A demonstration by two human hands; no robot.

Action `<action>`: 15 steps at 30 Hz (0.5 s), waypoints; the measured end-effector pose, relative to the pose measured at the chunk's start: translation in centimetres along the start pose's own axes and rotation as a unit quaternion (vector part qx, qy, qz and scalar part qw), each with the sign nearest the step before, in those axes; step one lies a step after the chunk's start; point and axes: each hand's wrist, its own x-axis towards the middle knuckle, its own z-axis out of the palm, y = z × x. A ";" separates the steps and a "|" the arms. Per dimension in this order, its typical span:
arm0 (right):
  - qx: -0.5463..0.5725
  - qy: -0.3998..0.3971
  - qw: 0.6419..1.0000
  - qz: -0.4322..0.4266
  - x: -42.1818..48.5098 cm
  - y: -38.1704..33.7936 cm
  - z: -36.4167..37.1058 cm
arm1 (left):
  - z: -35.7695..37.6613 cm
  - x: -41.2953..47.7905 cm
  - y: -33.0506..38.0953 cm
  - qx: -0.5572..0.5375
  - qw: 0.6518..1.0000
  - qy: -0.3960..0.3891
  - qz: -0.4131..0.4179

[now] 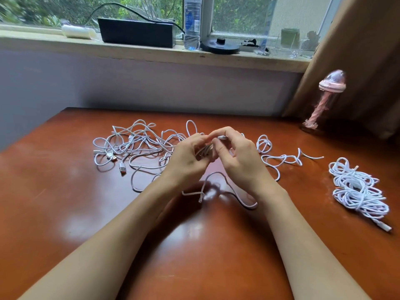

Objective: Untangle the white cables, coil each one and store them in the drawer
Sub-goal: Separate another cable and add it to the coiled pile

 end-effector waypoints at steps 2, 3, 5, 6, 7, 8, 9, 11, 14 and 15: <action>0.025 0.004 1.000 0.013 0.1 0.0 -0.2 | 0.1 0.1 -0.1 -0.061 0.997 -0.002 -0.036; 0.042 0.007 0.999 0.022 0.1 0.0 -0.2 | 0.2 0.2 -0.2 -0.085 0.995 0.003 -0.052; 0.078 0.015 0.996 0.036 0.2 0.0 -0.3 | 0.2 0.2 -0.1 -0.089 0.994 0.018 -0.063; 0.094 0.014 0.995 0.040 0.3 -0.2 -0.4 | 0.2 0.2 0.0 -0.082 0.994 0.025 -0.063; 0.105 0.013 0.993 0.043 0.3 -0.2 -0.5 | 0.1 0.2 0.1 -0.074 0.995 0.028 -0.059; 0.110 0.014 0.993 0.042 0.3 -0.2 -0.5 | 0.1 0.2 0.2 -0.060 0.996 0.027 -0.052; 0.110 0.015 0.993 0.041 0.3 -0.2 -0.6 | 0.0 0.1 0.3 -0.041 0.998 0.022 -0.041; 0.104 0.011 0.994 0.037 0.3 -0.3 -0.7 | -0.2 0.0 0.3 0.002 1.000 0.008 -0.018; 0.086 0.016 0.996 0.025 0.2 -0.2 -0.6 | -0.2 -0.1 0.2 0.036 0.999 -0.013 0.006; 0.077 0.024 0.997 0.020 0.3 -0.2 -0.6 | -0.1 -0.1 0.2 0.044 0.999 -0.021 0.013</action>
